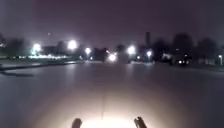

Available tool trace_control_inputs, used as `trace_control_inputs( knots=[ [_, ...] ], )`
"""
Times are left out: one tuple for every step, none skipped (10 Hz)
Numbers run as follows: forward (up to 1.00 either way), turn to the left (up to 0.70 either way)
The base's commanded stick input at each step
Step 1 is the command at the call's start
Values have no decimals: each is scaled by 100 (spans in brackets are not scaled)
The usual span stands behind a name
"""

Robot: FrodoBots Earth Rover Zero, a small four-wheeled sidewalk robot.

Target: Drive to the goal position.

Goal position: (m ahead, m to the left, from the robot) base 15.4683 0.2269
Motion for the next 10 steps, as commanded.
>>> trace_control_inputs(
  knots=[
    [100,0],
    [100,0],
    [100,0],
    [100,0],
    [100,0],
    [100,0],
    [100,0],
    [100,0],
    [100,0],
    [100,0]
  ],
)
